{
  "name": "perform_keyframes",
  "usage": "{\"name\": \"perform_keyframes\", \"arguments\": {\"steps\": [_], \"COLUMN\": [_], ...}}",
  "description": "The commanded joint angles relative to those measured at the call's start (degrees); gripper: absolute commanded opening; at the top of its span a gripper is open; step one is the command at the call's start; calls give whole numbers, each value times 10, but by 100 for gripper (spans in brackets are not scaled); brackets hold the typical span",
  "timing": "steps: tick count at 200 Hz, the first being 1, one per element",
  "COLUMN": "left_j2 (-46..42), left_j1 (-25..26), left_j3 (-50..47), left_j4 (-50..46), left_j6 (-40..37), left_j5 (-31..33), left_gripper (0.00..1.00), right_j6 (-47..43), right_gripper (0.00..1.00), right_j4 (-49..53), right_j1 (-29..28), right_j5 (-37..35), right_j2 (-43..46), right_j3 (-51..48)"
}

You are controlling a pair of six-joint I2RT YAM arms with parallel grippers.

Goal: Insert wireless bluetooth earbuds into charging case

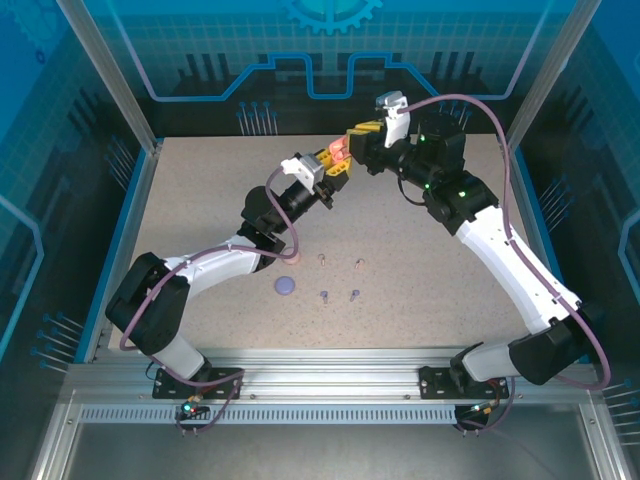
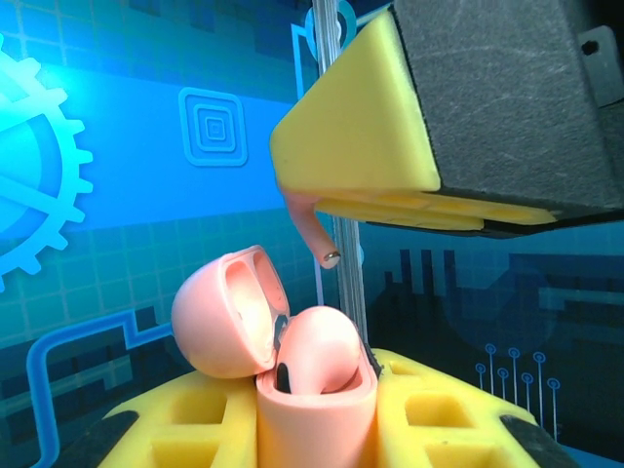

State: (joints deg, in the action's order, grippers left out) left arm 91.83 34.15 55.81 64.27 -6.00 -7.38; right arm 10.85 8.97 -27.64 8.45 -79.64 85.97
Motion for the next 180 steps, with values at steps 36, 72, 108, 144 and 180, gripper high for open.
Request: {"name": "perform_keyframes", "arguments": {"steps": [36,72,108,144,180], "left_j2": [-6,-6,-5,-5,-5], "left_j1": [4,5,5,4,5], "left_j3": [22,23,25,26,25], "left_j4": [10,10,9,9,10], "left_j6": [-14,-14,-11,-9,-4], "left_j5": [0,1,0,-2,-2], "left_gripper": [0,0,0,0,0], "right_j6": [3,5,8,-1,-14], "right_gripper": [26,26,26,25,25], "right_j4": [-13,-14,-18,-18,-25], "right_j1": [10,14,21,20,11], "right_j5": [5,2,0,1,-20], "right_j2": [-8,-10,-7,-8,-8], "right_j3": [-16,-24,-31,-37,-43]}}
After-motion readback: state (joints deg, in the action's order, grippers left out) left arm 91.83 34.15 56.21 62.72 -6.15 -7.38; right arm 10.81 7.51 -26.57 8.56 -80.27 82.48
